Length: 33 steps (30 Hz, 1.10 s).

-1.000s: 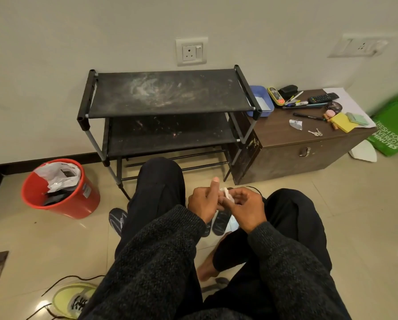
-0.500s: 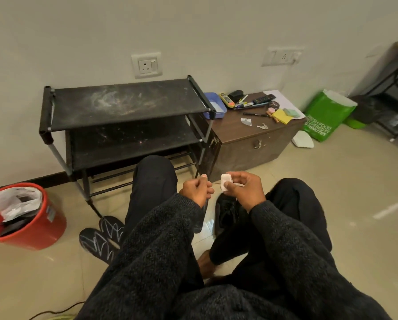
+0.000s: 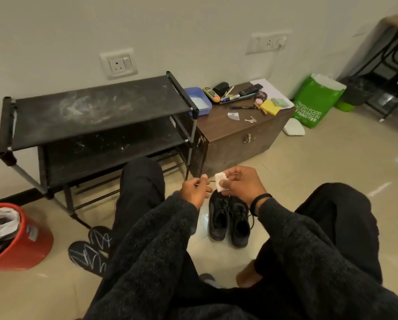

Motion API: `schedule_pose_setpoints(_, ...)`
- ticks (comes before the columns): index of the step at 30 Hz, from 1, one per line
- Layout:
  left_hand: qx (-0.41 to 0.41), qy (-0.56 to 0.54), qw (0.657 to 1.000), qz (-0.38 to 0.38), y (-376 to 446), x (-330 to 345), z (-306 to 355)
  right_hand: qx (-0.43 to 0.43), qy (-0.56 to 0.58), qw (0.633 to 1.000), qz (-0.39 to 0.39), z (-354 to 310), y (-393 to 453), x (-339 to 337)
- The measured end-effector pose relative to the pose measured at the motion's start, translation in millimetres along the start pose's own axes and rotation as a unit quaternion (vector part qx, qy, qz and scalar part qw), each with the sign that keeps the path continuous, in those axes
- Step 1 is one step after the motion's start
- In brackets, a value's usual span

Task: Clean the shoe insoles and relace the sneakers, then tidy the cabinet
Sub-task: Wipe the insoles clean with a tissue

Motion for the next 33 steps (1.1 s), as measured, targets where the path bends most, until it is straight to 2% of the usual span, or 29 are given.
schedule_pose_setpoints(6,-0.046,-0.013,0.998,0.027,37.8,-5.2,-15.1,-0.016,-0.071,0.995,-0.068,-11.9,40.7,-5.5)
schedule_pose_setpoints(11,-0.152,0.019,0.986,0.067,88.9,3.8,-69.4,0.036,-0.093,0.99,-0.097,33.0,92.9,-20.8)
schedule_pose_setpoints(17,-0.29,0.076,0.954,0.006,164.6,11.3,-171.0,0.096,-0.081,0.979,-0.158,64.7,173.9,-47.0)
schedule_pose_setpoints(20,-0.315,0.163,0.934,-0.052,199.3,8.1,-211.5,0.101,-0.131,0.971,-0.173,70.0,215.5,-50.9)
schedule_pose_setpoints(25,-0.342,0.317,0.88,-0.094,226.4,12.8,-252.7,0.081,-0.387,0.892,-0.218,62.7,240.5,-35.4)
schedule_pose_setpoints(27,-0.366,0.334,0.865,-0.082,237.6,13.2,-269.6,0.062,-0.43,0.865,-0.25,55.9,242.1,-27.4)
schedule_pose_setpoints(30,-0.402,0.313,0.859,-0.037,249.5,11.7,-300.7,0.049,-0.446,0.846,-0.289,51.3,240.5,-18.0)
schedule_pose_setpoints(33,-0.39,0.343,0.854,-0.027,250.7,12.6,-317.5,0.063,-0.475,0.818,-0.317,59.9,240.4,-12.3)
Point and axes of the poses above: each hand's wrist, its own y-axis towards the middle knuckle, its own x-axis out of the palm, z = x × y, the point moved 3 cm from there along y, towards the middle knuckle, and after that the axes turned 10 degrees about -z, right-handed, at the moved point
